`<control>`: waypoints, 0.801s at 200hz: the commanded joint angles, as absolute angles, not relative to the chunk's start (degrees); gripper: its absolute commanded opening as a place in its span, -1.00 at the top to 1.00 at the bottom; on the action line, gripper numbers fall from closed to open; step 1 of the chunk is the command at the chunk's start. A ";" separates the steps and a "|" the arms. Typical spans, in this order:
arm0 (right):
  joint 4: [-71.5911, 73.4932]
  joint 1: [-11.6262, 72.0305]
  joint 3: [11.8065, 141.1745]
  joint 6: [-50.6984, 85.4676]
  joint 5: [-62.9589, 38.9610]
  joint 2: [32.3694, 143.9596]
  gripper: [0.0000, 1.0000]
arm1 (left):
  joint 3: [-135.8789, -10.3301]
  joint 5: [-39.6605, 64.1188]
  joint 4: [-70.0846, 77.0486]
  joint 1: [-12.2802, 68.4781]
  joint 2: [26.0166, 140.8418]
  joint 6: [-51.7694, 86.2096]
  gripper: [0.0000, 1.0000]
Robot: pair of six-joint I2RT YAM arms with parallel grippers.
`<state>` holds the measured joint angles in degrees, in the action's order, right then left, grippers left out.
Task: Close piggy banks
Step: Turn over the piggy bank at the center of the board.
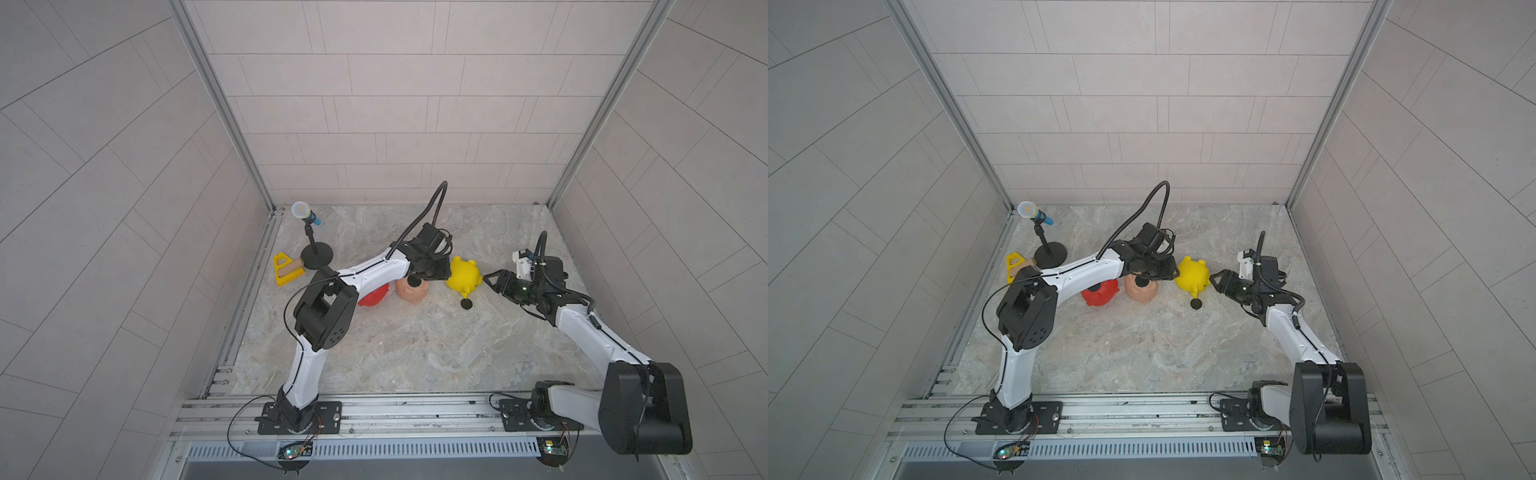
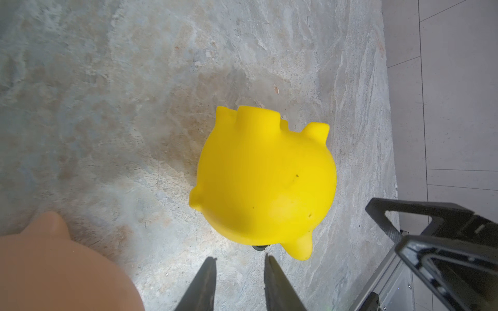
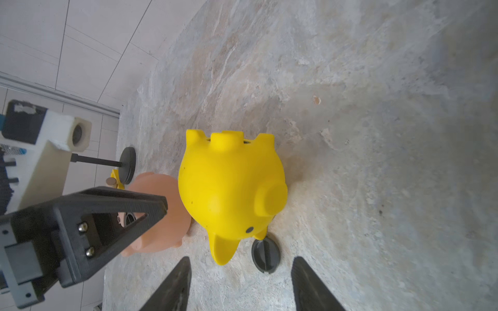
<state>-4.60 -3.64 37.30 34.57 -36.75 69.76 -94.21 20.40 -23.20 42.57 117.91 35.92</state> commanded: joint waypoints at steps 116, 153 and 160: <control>14.44 -2.75 48.03 44.05 -38.78 89.24 -0.20 | -96.50 19.47 -25.17 44.32 117.15 34.03 0.29; 16.65 -2.16 49.96 45.19 -39.40 93.09 -0.20 | -97.61 18.84 -26.22 44.66 118.19 33.63 0.30; 17.14 -2.07 50.32 45.52 -39.64 93.74 -0.20 | -97.80 18.83 -26.44 44.67 118.38 33.48 0.29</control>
<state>13.58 -2.50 48.49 43.77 -38.52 92.27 -95.64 19.81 -24.64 44.29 117.75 34.85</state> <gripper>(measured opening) 0.601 0.352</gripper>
